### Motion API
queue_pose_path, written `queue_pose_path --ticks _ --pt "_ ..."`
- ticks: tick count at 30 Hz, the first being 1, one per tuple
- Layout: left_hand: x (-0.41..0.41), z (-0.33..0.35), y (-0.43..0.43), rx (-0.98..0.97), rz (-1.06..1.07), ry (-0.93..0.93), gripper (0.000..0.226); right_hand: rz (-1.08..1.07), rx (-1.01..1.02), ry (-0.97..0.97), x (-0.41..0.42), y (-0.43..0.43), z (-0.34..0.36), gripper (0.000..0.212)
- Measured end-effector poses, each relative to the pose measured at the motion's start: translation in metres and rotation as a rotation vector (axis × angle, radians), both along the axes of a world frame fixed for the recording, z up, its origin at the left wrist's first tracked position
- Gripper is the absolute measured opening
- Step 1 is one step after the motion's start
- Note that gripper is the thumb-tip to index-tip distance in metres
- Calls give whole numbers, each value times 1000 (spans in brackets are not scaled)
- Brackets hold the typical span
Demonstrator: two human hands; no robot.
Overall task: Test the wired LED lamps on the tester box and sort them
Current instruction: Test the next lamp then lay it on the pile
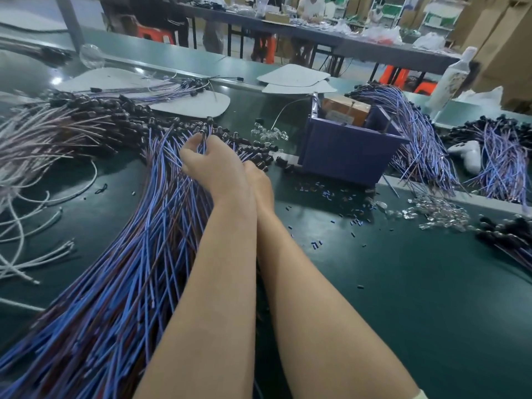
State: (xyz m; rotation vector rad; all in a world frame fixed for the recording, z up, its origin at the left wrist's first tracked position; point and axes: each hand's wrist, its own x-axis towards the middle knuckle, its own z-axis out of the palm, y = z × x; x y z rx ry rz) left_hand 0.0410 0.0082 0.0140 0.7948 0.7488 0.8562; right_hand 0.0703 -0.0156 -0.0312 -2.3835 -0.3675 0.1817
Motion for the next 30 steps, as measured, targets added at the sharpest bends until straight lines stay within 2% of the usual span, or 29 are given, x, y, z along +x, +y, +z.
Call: queue_pose_path --ticks 2,5,9,11,14,17,20,24,26,28,30 --pt "1 1 2 0 11 -23 22 11 -5 21 0 3 -1 7" --pt "0 5 1 17 8 -22 25 -76 347 118 0 -8 2 25" --pt "0 4 -6 135 -12 -26 21 -176 685 179 -1 -27 17 17" --pt "1 3 -12 256 -91 25 16 -175 863 169 0 -43 30 16" --pt "6 0 -30 525 -396 125 15 -185 1060 101 -5 -78 50 12" --pt "6 1 -62 818 -618 164 29 -210 1167 78 -13 -116 58 15" --pt "4 3 -90 992 -634 221 29 -209 1140 180 -19 -154 55 17" --pt "7 -2 -109 1136 -605 494 27 -210 803 266 -24 -200 37 14" --pt "6 -8 -117 1133 -670 537 26 -240 694 299 -25 -212 27 11" --pt "4 -14 -126 1102 -702 478 23 -320 723 306 -26 -219 18 10" --pt "2 -19 -132 1099 -689 463 22 -455 845 259 -24 -227 13 15"
